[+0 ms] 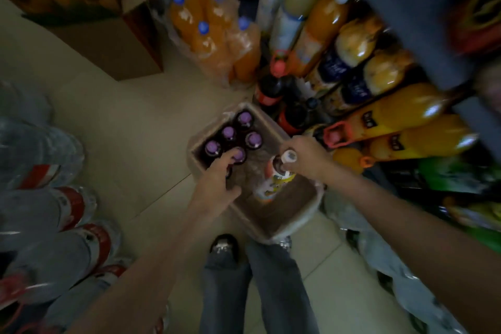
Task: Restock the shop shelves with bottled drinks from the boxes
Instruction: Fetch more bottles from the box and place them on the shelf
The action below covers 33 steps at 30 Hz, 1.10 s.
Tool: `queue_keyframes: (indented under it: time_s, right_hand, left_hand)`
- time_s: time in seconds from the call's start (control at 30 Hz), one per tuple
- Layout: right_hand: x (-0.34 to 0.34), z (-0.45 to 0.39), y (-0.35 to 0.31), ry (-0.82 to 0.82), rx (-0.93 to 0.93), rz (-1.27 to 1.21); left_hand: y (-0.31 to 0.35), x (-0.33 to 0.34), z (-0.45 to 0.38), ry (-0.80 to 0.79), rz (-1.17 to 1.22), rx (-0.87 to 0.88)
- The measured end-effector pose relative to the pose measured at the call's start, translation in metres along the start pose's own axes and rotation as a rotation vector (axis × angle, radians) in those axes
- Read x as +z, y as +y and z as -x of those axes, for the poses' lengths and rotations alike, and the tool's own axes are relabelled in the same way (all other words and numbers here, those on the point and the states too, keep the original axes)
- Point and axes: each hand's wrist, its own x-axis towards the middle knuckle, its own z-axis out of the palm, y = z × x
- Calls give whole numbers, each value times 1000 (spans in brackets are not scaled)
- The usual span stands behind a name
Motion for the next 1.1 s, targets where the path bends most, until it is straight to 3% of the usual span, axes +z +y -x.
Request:
queue_keyframes:
  time_s: [0.1, 0.2, 0.27, 0.37, 0.43, 0.57, 0.63, 0.8, 0.93, 1.1]
  right_hand:
    - [-134, 91, -53, -46, -129, -3]
    - [-270, 188, -104, 41, -151, -46]
    - [-334, 245, -127, 181, -129, -173]
    - [-383, 321, -143, 571, -124, -434]
    - [-394, 373, -145, 714, -79, -560]
    - [-394, 472, -133, 706, 18, -740]
    - [-395, 520, -125, 798, 38, -722]
    - [-387, 642, -72, 1186, 146, -678]
    - [-365, 752, -3, 1482, 315, -530]
    - [-326, 889, 92, 1706, 573, -401]
  left_hand:
    - [108, -25, 27, -320, -67, 54]
    - [222, -46, 74, -558, -60, 70]
    - [294, -60, 107, -538, 28, 140]
    - [394, -68, 152, -490, 41, 274]
    - [453, -65, 180, -532, 48, 321]
    - [553, -39, 232, -686, -58, 460]
    - [593, -12, 256, -710, -165, 543]
    - [676, 93, 309, -585, -491, 907]
    - [722, 215, 354, -401, -578, 1252]
    - [752, 354, 405, -349, -686, 1422]
